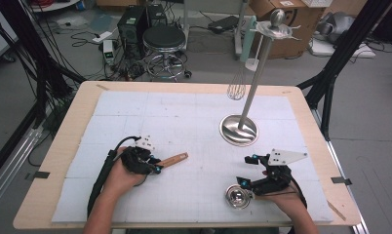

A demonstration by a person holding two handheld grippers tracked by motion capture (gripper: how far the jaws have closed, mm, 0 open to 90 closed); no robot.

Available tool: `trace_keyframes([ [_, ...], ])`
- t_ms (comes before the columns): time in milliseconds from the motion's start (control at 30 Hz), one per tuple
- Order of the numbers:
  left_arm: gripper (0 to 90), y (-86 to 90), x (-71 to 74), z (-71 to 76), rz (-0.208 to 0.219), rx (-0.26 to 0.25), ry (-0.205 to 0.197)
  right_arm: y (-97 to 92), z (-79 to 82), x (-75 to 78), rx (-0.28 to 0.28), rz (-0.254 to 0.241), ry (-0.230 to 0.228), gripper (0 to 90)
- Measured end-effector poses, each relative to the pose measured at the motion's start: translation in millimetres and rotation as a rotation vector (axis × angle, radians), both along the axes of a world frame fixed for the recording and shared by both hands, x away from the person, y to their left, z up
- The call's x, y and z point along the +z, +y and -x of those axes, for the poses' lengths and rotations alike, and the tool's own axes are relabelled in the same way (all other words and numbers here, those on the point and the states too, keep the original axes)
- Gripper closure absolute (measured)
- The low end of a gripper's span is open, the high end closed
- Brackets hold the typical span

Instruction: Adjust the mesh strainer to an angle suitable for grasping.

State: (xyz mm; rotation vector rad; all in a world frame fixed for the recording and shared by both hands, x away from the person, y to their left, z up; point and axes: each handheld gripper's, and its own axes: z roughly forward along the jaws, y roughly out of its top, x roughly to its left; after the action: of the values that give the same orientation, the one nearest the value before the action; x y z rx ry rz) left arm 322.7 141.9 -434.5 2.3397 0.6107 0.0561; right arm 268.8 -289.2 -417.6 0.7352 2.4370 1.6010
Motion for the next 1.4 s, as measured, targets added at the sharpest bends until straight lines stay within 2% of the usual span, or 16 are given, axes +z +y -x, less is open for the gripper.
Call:
trace_keyframes([
  [100,69.2,-3.3,0.3,6.3,-0.001,-0.025,0.004,0.9,0.6,0.3,0.001,0.000,0.001,16.3],
  [233,69.1,-6.3,-1.1,14.7,0.020,-0.045,0.004,2.1,0.5,0.0,0.005,0.004,-0.001,16.3],
  [367,69.2,-7.8,-0.2,19.6,0.011,-0.066,0.003,3.5,1.0,-0.1,0.009,0.008,-0.001,16.3],
  [433,69.1,-8.4,0.4,20.9,-0.001,-0.092,0.005,4.4,1.3,-0.1,0.010,0.007,0.001,16.3],
  [533,69.1,-8.4,1.3,22.7,-0.009,-0.100,0.007,4.7,1.4,-0.2,0.012,0.006,0.002,16.3],
  [800,63.2,-6.9,3.8,23.0,0.015,-0.082,0.002,4.1,1.6,-0.6,0.015,0.011,0.003,16.3],
  [1000,55.4,-5.2,10.7,24.7,0.062,-0.052,-0.015,2.2,1.7,-0.4,0.009,0.004,-0.001,16.3],
  [1167,49.0,-2.2,16.2,24.7,0.104,-0.057,-0.015,1.6,1.3,-0.1,0.005,0.002,-0.001,16.3],
  [1400,43.5,-1.1,19.4,25.5,0.120,-0.054,-0.014,2.0,1.5,0.1,0.005,0.007,0.002,16.3],
])
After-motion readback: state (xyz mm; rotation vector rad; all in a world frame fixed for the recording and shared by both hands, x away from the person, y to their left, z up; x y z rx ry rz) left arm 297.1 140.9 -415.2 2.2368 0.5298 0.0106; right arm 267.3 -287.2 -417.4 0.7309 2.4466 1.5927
